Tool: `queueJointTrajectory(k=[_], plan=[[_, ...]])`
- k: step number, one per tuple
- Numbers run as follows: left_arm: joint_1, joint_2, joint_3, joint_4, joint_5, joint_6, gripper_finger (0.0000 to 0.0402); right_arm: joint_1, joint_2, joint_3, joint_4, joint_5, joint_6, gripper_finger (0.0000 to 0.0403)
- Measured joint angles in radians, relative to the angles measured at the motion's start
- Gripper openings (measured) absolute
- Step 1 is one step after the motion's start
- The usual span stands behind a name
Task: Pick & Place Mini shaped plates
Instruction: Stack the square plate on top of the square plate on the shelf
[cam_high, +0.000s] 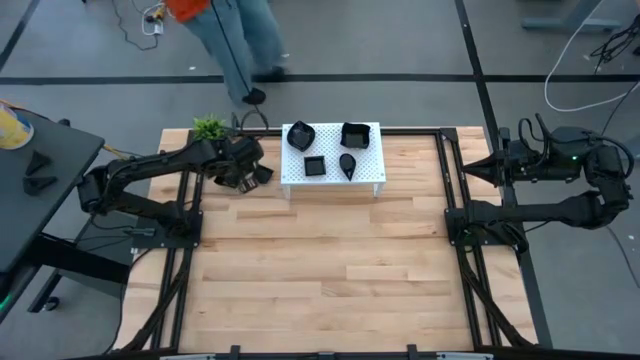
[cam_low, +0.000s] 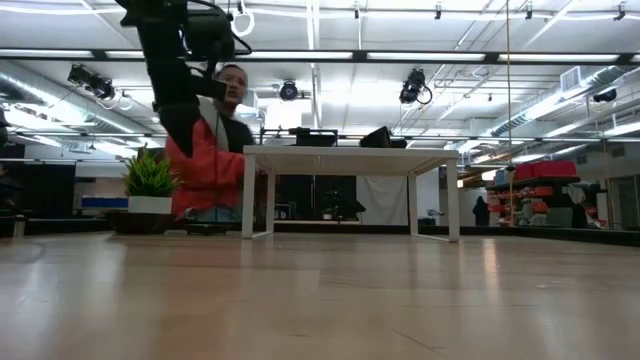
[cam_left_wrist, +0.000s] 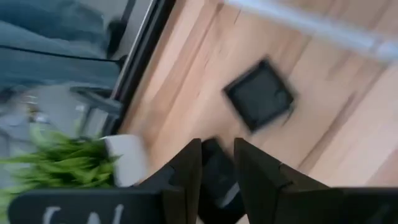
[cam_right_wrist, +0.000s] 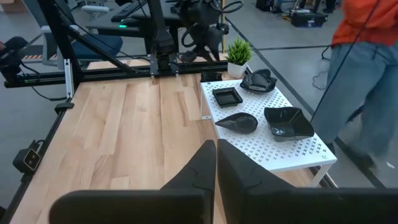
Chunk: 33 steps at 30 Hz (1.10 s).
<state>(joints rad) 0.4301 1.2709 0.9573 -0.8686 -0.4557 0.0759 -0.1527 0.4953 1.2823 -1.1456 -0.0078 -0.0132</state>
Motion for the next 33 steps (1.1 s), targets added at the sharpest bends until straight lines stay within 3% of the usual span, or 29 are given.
queueJointTrajectory(k=[10,22,28,33], plan=[[-0.002,0.0,0.0,0.167,0.153,-0.047,0.0101,0.0,0.0,0.0,0.0,0.0,0.0,0.002],[-0.002,0.0,0.001,0.096,0.163,0.019,0.01,0.0,0.0,0.0,0.0,0.0,0.0,0.002],[-0.002,0.0,0.001,0.102,0.198,-0.091,0.01,0.0,0.0,0.0,0.0,0.0,0.0,0.002],[-0.003,0.0,0.001,0.096,0.217,-0.083,0.01,0.0,0.0,0.0,0.0,0.0,0.0,0.002]])
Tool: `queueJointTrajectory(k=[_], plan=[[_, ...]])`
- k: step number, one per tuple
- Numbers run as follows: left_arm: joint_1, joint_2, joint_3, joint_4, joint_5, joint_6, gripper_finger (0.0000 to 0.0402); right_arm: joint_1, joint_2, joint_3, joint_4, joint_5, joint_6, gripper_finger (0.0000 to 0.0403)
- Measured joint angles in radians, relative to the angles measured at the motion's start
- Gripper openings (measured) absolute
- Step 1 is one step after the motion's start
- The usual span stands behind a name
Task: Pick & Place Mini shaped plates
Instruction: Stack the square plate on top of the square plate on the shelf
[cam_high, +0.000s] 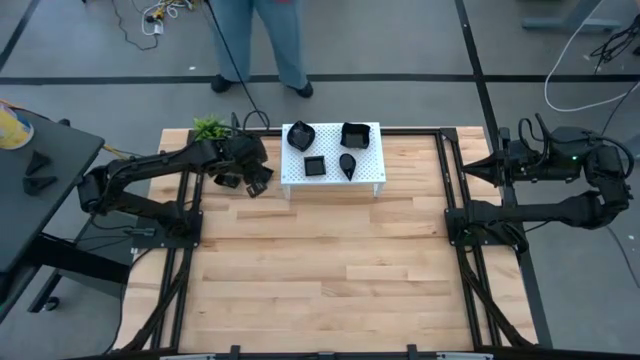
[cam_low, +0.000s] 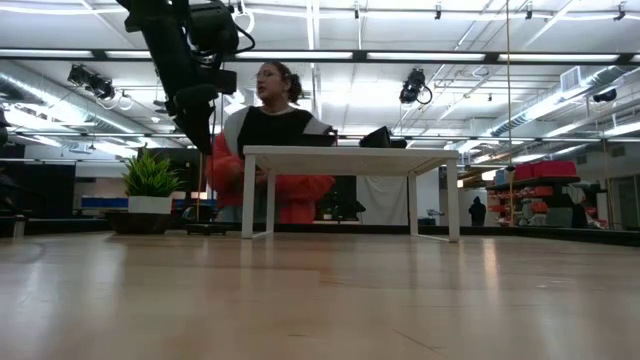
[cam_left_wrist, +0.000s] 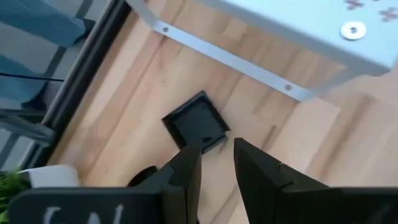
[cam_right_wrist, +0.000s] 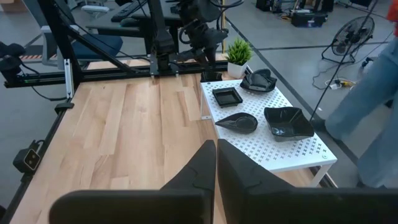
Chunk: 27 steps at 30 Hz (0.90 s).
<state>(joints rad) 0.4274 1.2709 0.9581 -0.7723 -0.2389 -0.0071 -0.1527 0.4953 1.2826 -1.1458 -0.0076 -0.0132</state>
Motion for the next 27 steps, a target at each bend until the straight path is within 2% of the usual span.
queueJointTrajectory(k=[5,27], plan=[[0.001,0.0,0.0,0.002,-0.051,-0.008,0.01,0.0,0.0,0.0,0.0,0.0,0.0,0.002],[0.001,0.0,0.0,-0.011,-0.048,-0.007,0.01,0.0,0.0,0.0,0.0,0.0,0.0,0.002]])
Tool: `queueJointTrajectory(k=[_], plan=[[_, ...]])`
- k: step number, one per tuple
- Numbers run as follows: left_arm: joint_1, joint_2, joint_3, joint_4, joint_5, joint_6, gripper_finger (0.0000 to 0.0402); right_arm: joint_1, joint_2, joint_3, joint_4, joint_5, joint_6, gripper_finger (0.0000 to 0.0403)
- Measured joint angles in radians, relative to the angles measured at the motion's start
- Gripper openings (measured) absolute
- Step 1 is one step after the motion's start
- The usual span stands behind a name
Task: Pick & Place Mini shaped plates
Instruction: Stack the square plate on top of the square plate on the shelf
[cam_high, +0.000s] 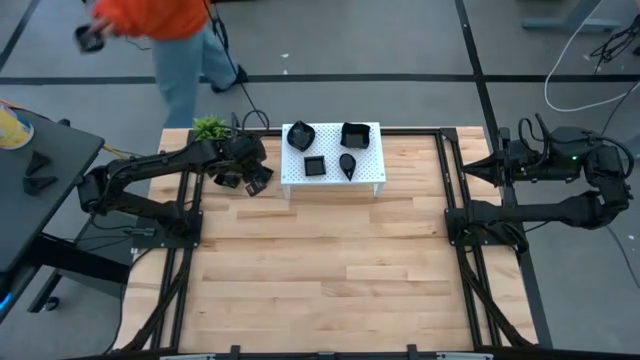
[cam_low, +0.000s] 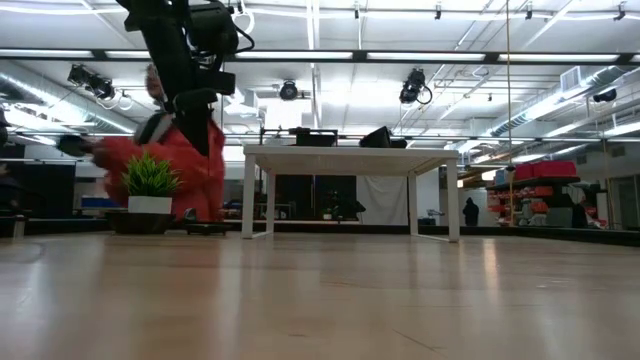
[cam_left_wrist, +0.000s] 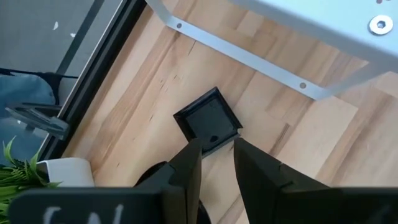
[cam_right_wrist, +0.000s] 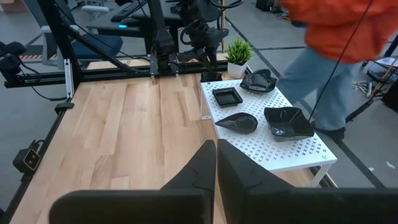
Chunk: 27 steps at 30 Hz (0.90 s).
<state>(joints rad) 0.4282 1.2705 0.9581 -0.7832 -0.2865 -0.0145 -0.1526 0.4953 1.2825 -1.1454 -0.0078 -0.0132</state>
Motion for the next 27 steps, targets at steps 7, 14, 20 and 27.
queueJointTrajectory(k=[7,14,20,27], plan=[[0.0,0.0,0.0,0.001,0.019,-0.083,0.0101,0.0,0.0,0.0,0.0,0.0,0.0,0.002],[0.0,0.0,0.0,0.001,0.028,-0.097,0.0101,0.0,0.0,0.0,0.0,0.0,0.0,0.002],[0.0,0.0,0.0,0.001,0.028,-0.097,0.0101,0.0,0.0,0.0,0.0,0.0,0.0,0.002],[0.001,0.0,0.0,0.001,0.02,-0.097,0.0101,0.0,0.0,0.0,0.0,0.0,0.0,0.002]])
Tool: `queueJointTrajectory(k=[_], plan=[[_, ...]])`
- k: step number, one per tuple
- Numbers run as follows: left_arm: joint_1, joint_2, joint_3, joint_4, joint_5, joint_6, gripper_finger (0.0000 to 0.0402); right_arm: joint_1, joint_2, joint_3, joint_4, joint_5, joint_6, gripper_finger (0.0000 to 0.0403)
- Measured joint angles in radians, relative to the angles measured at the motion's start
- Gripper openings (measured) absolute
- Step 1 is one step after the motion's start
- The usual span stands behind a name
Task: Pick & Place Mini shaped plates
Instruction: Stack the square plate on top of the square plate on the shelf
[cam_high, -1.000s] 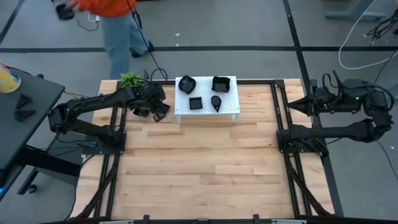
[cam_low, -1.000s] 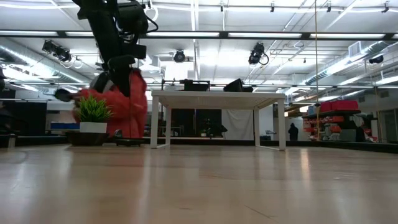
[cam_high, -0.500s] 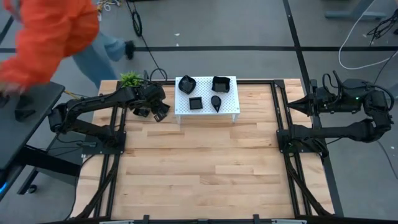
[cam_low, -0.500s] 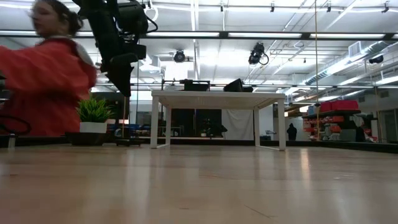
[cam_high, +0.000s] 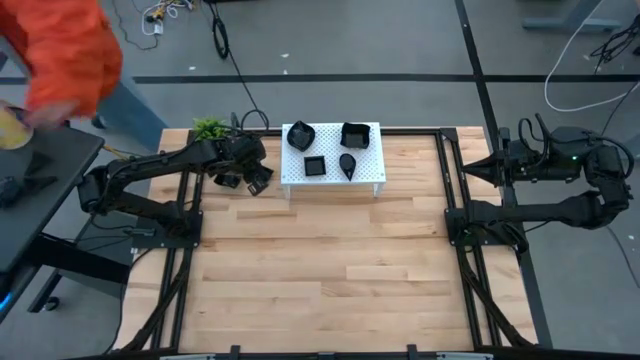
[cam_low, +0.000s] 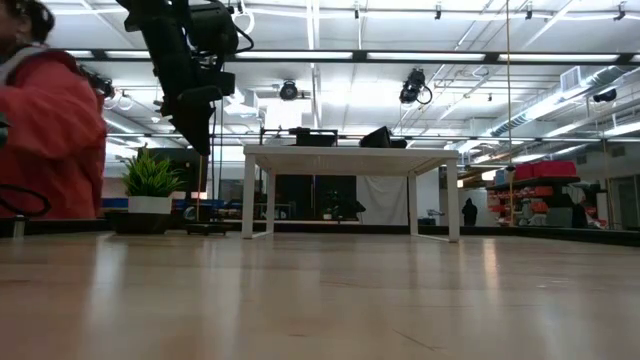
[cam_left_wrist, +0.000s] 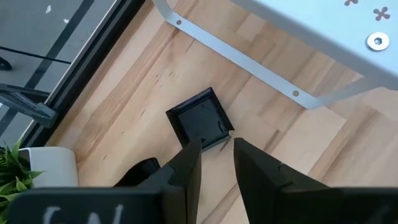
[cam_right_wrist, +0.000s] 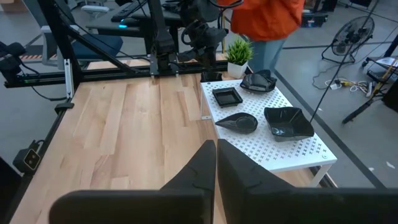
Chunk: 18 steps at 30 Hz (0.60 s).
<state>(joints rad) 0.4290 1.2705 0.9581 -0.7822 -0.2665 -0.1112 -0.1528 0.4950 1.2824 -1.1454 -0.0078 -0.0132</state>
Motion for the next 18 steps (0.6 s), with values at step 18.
queueJointTrajectory(k=[18], plan=[[0.002,0.0,0.0,-0.021,0.031,0.015,0.0101,0.0,0.0,0.0,0.0,0.0,0.0,0.002]])
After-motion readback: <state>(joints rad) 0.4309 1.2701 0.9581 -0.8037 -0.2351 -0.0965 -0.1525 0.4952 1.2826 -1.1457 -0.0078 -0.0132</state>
